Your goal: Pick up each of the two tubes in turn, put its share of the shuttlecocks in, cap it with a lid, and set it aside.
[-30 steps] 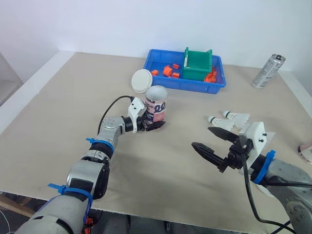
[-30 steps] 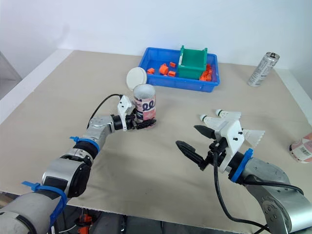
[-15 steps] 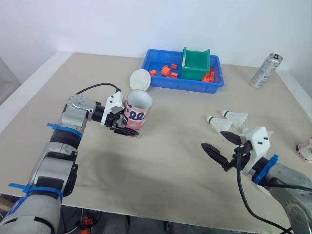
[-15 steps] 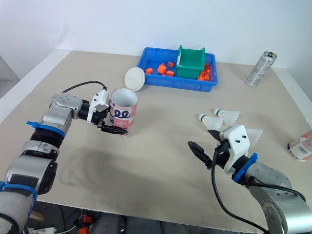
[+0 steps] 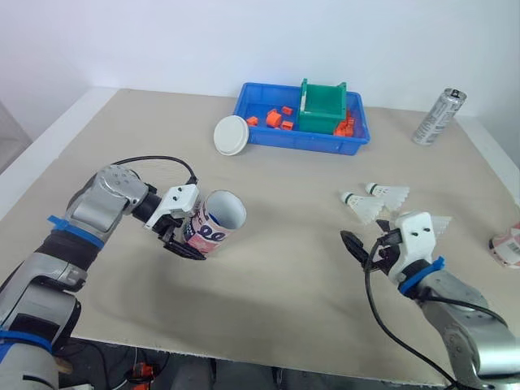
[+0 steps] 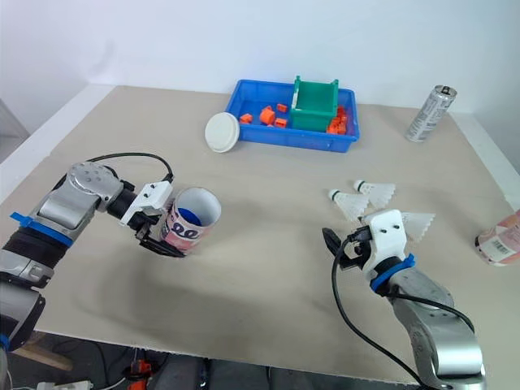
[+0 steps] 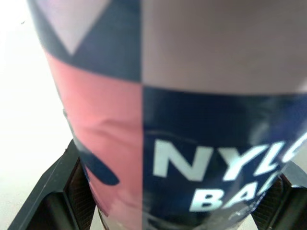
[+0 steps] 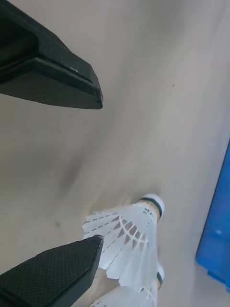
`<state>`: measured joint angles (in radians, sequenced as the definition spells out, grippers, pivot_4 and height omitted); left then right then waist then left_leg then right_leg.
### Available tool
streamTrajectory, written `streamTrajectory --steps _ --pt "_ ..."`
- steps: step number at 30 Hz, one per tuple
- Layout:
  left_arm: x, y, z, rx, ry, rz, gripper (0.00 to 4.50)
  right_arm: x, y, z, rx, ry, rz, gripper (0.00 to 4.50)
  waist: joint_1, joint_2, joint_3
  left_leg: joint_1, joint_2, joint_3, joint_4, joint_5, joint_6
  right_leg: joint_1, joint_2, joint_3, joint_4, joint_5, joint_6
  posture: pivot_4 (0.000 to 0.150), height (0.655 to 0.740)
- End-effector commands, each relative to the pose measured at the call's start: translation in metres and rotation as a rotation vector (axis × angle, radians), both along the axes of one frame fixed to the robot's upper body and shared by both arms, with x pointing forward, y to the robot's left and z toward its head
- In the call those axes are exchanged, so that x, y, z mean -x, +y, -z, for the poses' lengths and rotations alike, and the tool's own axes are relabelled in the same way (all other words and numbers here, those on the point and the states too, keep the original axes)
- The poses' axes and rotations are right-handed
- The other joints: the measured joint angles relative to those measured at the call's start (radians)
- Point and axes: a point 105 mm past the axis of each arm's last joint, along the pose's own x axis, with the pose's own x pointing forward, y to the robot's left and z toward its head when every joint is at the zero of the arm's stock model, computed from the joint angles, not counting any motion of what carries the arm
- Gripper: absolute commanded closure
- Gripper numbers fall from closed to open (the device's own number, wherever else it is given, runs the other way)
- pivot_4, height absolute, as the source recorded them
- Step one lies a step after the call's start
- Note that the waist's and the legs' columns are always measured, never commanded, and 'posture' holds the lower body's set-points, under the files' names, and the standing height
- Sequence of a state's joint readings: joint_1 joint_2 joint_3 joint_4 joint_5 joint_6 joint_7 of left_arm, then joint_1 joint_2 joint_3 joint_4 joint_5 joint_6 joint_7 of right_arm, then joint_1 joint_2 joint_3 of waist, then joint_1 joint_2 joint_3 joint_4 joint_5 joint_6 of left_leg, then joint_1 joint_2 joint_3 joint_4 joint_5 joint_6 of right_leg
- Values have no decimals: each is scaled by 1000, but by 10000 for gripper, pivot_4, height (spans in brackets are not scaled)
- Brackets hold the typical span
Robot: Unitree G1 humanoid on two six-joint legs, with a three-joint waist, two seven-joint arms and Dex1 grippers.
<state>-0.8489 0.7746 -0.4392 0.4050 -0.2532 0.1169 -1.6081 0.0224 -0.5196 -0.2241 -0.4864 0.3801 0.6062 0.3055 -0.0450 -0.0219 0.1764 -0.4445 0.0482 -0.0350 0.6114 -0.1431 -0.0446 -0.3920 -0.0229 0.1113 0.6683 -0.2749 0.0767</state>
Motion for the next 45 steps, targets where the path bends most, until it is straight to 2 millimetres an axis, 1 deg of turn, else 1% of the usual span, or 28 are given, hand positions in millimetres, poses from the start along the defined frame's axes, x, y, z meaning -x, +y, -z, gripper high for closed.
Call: streamTrajectory --steps 1,4,7,14,16,17,18,20,21,24,25,26,28,29,30,32,33,35,36,37,38,39,41,42,45 --pt "4 -3 -2 -26 -16 46 6394 -10 0 -9 23 -57 7 0 0 0 0 0 0 0 0 0 0 0 0 0 0 0 0 1500 7275" --pt "5 -4 2 -63 -34 69 6394 -21 -9 -6 29 -59 36 0 0 0 0 0 0 0 0 0 0 0 1 0 0 0 1 1500 7275" --pt "5 -7 1 -66 -39 84 6394 -30 -14 -4 25 -62 44 0 0 0 0 0 0 0 0 0 0 0 0 0 0 0 1 1500 7275" --pt "5 -13 -2 -56 -55 107 6394 -55 -11 -4 20 -72 20 0 -1 0 0 0 0 0 0 0 0 0 1 0 0 1 3 1500 7275" --pt "6 -14 -5 -43 -59 111 6394 -59 -9 -2 19 -69 4 0 -1 0 0 0 0 0 0 0 0 0 1 0 1 2 4 1500 7275" --pt "6 -15 -7 -36 -63 112 6475 -60 -8 -2 17 -68 -2 5092 -1 0 0 0 0 0 0 0 0 0 1 0 1 2 4 1500 7275" --pt "6 -16 -8 -31 -67 114 6475 -60 -7 -1 15 -64 -9 8374 -1 0 0 0 0 0 0 0 0 0 1 0 1 1 3 1500 7275" --pt "7 -17 -12 -19 -80 117 6475 -61 -5 0 11 -63 -24 18568 0 0 0 0 0 0 0 0 0 0 1 0 1 1 3 1500 7275" --pt "7 -18 -15 -9 -85 120 6475 -60 -4 0 8 -65 -31 22380 0 0 0 0 0 0 -1 0 0 0 1 0 1 1 3 1500 7275" --pt "9 -20 -20 18 -92 125 6475 -59 -1 -3 1 -72 -49 38769 -1 0 0 -1 0 0 -1 0 0 -1 1 0 1 1 3 1500 7275" --pt "9 -21 -21 27 -95 126 6475 -58 -1 -4 -1 -74 -55 42799 -1 0 0 -1 0 0 -1 0 0 -1 1 0 1 1 3 1500 7275" --pt "10 -22 -22 34 -96 129 6475 -57 1 -6 -2 -80 -65 44609 -1 0 0 -1 0 0 -1 0 0 -1 1 0 1 1 3 1500 7275" --pt "10 -23 -22 44 -96 130 6475 -56 4 -10 -6 -92 -79 44609 -1 0 0 -1 0 0 -1 0 0 -1 1 0 1 1 3 1500 7275" --pt "10 -24 -22 50 -93 129 6475 -54 7 -14 -11 -101 -96 44609 -1 0 0 -1 0 0 0 0 0 -1 1 0 2 1 3 1500 7275" --pt "9 -24 -20 56 -91 125 6475 -50 15 -22 -11 -124 -143 44609 -1 0 0 -1 0 0 0 0 0 -1 1 0 2 1 3 1500 7275" --pt "9 -25 -18 62 -86 123 6475 -43 25 -33 -12 -153 -200 44609 -1 1 0 -1 0 0 0 0 0 -1 1 0 2 1 3 1500 7275" --pt "9 -25 -17 64 -83 121 6475 -40 29 -42 -8 -173 -226 44609 -1 1 0 -1 0 0 0 0 0 -1 1 0 3 1 3 1500 7275" --pt "10 -26 -14 65 -70 121 6475 -32 36 -65 25 -235 -282 44609 -1 1 0 -1 0 0 0 0 0 -2 1 0 3 1 3 1500 7275" --pt "10 -26 -11 69 -56 115 6475 -24 41 -83 53 -274 -340 44609 -1 1 0 -1 0 0 0 0 0 -2 1 0 3 1 3 1500 7275" --pt "10 -27 -10 73 -46 111 6475 -18 44 -94 73 -296 -380 44609 -1 2 1 -1 0 0 0 0 0 -2 1 0 3 1 3 1500 7275" --pt "9 -26 -6 66 -35 102 6475 -3 51 -107 113 -311 -468 44609 0 2 1 -1 0 0 0 0 0 -2 0 0 4 1 3 1500 7275" --pt "8 -24 -1 55 -26 96 6475 13 60 -116 163 -308 -569 44609 0 3 1 -1 0 0 0 0 0 -2 0 0 4 0 3 1500 7275" --pt "8 -24 5 51 -7 89 6475 44 74 -121 272 -274 -742 44609 3 3 1 -1 0 -1 -1 0 0 -2 0 0 4 -1 3 1500 7275" --pt "9 -25 7 56 1 88 6475 54 78 -121 311 -258 -800 44609 2 2 1 -1 0 -1 -1 0 1 -2 0 -1 4 -1 2 1500 7275" --pt "10 -28 9 60 14 93 6475 69 91 -120 384 -224 -917 44609 2 0 0 -1 1 -2 -1 -1 2 -1 1 -3 4 -3 0 1500 7275"
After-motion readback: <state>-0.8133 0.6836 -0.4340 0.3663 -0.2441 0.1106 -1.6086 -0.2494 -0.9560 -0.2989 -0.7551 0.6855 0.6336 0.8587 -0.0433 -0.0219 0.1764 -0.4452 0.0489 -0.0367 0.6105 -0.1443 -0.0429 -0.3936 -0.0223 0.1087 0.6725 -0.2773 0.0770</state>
